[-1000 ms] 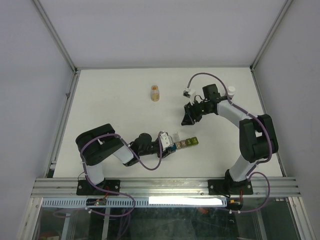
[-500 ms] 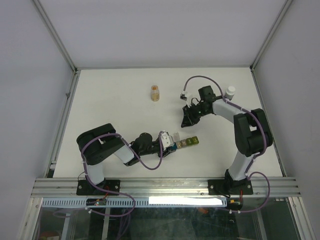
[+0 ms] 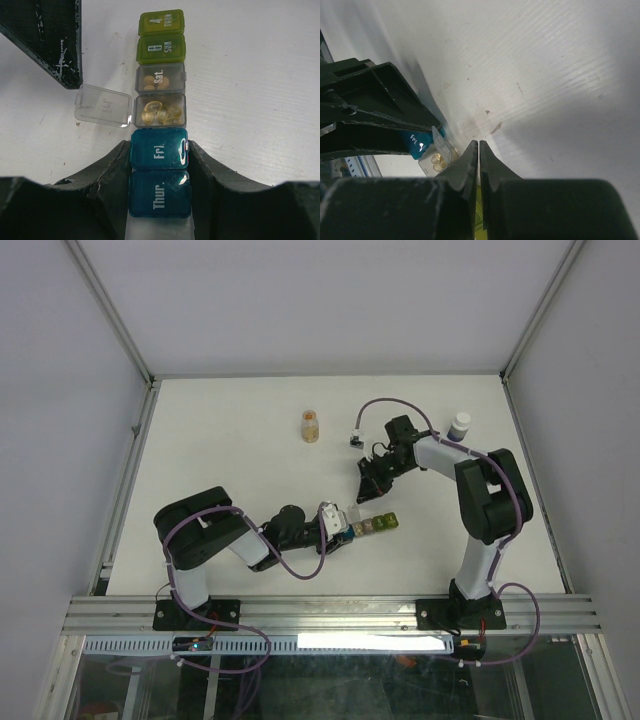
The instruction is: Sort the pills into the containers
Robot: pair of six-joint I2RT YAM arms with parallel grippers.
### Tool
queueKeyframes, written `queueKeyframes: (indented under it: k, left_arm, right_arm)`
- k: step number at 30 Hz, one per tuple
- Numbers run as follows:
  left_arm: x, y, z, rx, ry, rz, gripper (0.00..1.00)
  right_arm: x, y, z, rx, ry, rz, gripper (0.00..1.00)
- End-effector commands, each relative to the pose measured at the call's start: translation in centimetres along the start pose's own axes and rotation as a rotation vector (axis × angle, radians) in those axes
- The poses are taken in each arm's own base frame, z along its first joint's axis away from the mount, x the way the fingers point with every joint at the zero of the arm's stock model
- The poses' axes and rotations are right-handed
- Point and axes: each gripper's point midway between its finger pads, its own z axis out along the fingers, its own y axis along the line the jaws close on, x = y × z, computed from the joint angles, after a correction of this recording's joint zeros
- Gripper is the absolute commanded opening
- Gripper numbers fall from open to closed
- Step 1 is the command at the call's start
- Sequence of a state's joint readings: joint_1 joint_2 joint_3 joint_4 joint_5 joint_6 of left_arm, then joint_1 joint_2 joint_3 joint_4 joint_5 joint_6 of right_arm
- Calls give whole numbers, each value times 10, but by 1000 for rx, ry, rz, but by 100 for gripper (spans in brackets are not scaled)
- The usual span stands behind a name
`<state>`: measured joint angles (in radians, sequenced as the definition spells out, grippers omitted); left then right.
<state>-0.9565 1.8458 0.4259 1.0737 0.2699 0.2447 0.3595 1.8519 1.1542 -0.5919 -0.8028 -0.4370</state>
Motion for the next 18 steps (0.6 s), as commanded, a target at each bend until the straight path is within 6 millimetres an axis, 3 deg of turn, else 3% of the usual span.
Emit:
queueKeyframes:
  k: [1, 18]
  left_arm:
    - [-9, -5, 7, 35, -32, 19, 23]
    - [-9, -3, 7, 30, -33, 4, 22]
  right_arm:
    - [-15, 19, -2, -81, -22, -66, 5]
    - [-4, 62, -17, -215, 16, -206, 1]
